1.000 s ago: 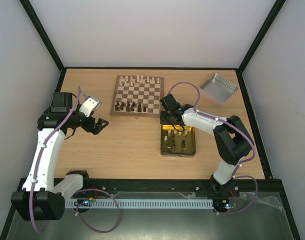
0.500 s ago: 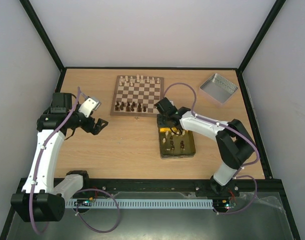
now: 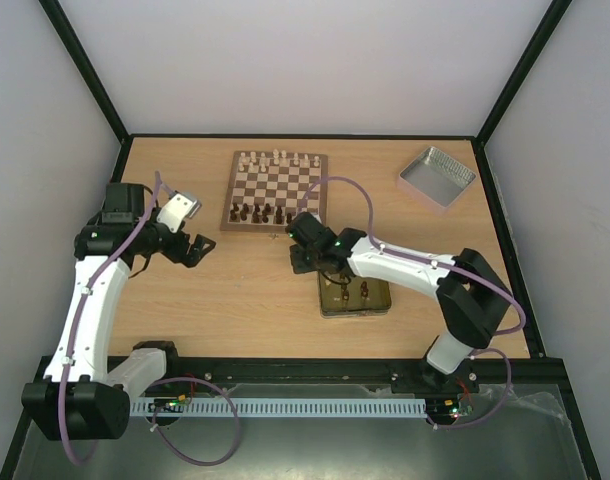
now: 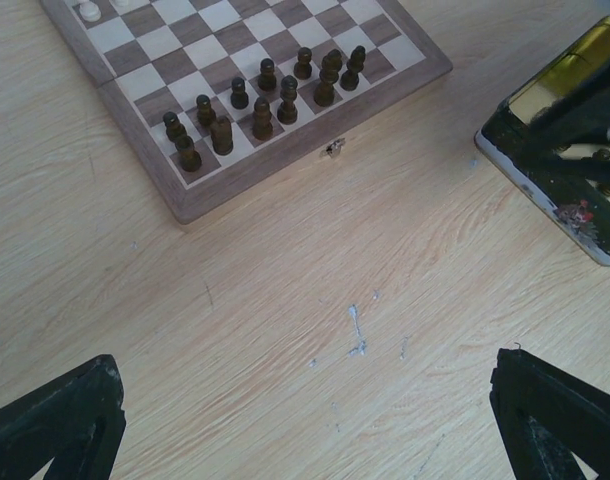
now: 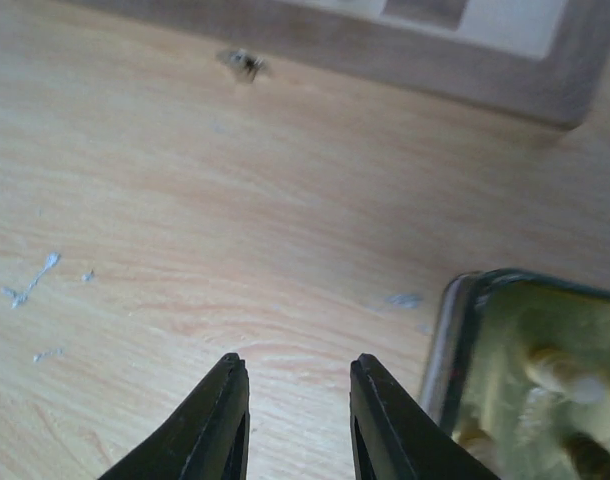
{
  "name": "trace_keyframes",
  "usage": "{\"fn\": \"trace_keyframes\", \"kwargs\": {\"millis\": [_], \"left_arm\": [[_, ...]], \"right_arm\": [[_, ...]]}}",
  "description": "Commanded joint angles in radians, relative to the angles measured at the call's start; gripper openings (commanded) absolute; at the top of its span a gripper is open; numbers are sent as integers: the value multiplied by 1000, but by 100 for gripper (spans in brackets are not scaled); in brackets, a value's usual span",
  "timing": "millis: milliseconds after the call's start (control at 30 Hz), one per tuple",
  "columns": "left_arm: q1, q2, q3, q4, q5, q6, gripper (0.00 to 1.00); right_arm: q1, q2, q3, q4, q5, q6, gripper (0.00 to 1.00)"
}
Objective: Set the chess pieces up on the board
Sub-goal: Move the storage box to the center of the board.
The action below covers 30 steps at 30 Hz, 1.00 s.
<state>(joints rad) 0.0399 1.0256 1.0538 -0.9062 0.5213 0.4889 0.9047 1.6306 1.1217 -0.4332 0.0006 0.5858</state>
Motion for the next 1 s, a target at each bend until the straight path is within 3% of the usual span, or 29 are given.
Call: {"fn": "trace_keyframes", "kwargs": {"millis": [0, 667, 967], "left_arm": [[6, 10, 42, -6, -5, -16, 99], [7, 17, 19, 15, -16, -24, 99], [6, 23, 4, 28, -20, -29, 99]], "right_arm": [[46, 55, -9, 10, -13, 38, 27], [44, 1, -165, 12, 135, 91, 26], [-54, -81, -248, 44, 129, 108, 25]]}}
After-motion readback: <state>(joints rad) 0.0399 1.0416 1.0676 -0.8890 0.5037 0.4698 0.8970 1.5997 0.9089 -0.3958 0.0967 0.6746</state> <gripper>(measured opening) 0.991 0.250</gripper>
